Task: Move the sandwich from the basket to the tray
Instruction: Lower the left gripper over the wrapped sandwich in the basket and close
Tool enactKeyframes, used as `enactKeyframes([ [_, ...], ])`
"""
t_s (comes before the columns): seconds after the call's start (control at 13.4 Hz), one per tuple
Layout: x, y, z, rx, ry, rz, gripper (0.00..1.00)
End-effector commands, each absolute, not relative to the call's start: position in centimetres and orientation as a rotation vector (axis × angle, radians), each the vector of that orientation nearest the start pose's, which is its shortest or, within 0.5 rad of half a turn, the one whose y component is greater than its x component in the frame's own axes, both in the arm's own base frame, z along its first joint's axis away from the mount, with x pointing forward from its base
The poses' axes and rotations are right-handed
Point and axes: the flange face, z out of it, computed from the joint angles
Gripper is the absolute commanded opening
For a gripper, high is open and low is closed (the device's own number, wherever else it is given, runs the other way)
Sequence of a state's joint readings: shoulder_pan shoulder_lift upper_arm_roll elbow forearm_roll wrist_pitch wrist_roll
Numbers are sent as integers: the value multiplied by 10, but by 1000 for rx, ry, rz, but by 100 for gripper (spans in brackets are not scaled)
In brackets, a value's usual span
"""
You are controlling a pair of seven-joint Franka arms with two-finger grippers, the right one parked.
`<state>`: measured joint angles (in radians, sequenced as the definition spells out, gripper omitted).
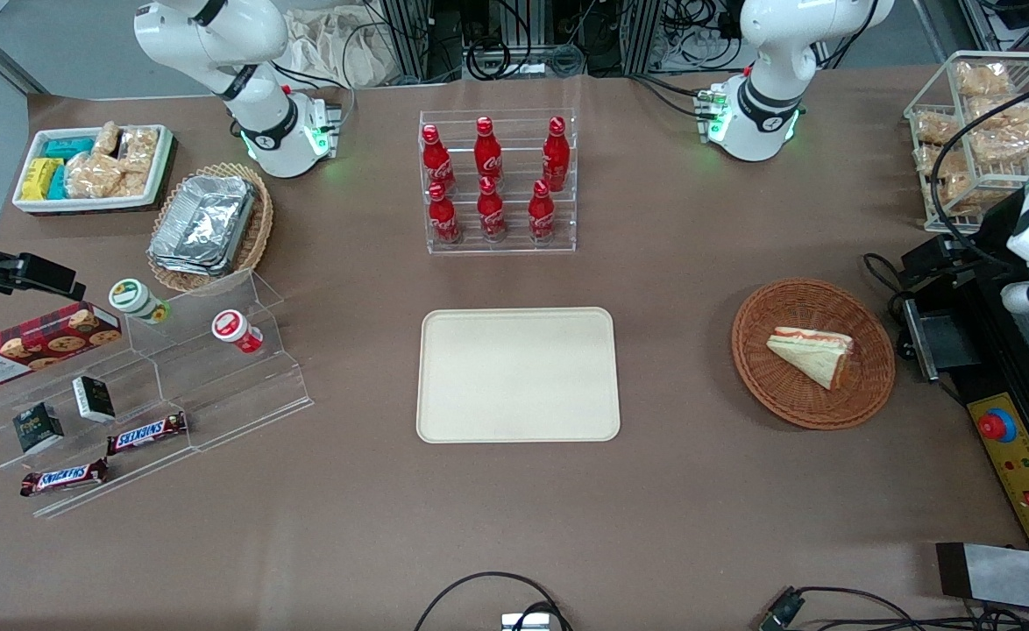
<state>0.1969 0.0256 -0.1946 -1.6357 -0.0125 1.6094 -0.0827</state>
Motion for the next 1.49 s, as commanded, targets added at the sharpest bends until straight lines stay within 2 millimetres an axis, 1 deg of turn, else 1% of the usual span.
enactKeyframes([
  [0.0, 569, 2, 574, -3159, -130, 131, 100],
  [0.07, 571, 4, 572, -3162, -135, 133, 100],
  [0.15, 575, 6, 565, -3162, -142, 148, 100],
  [0.22, 578, 10, 556, -3156, -200, 162, 100],
  [0.3, 581, 11, 545, -3139, -364, 167, 100],
  [0.37, 584, 11, 523, -3086, -639, 147, 100],
  [0.45, 582, 10, 499, -3022, -888, 100, 100],
  [0.52, 582, 10, 476, -2985, -1023, 54, 100],
  [0.67, 579, 11, 433, -2961, -1048, 30, 100],
  [0.82, 571, 16, 401, -2951, -1062, 50, 100],
  [0.9, 568, 35, 377, -2935, -1110, 56, 100],
  [1.04, 565, 37, 339, -2932, -1114, 104, 100],
  [1.27, 565, 39, 313, -2921, -1118, 171, 100],
  [1.34, 567, 40, 301, -2925, -1120, 175, 100],
  [1.42, 569, 40, 293, -2930, -1125, 161, 100],
])
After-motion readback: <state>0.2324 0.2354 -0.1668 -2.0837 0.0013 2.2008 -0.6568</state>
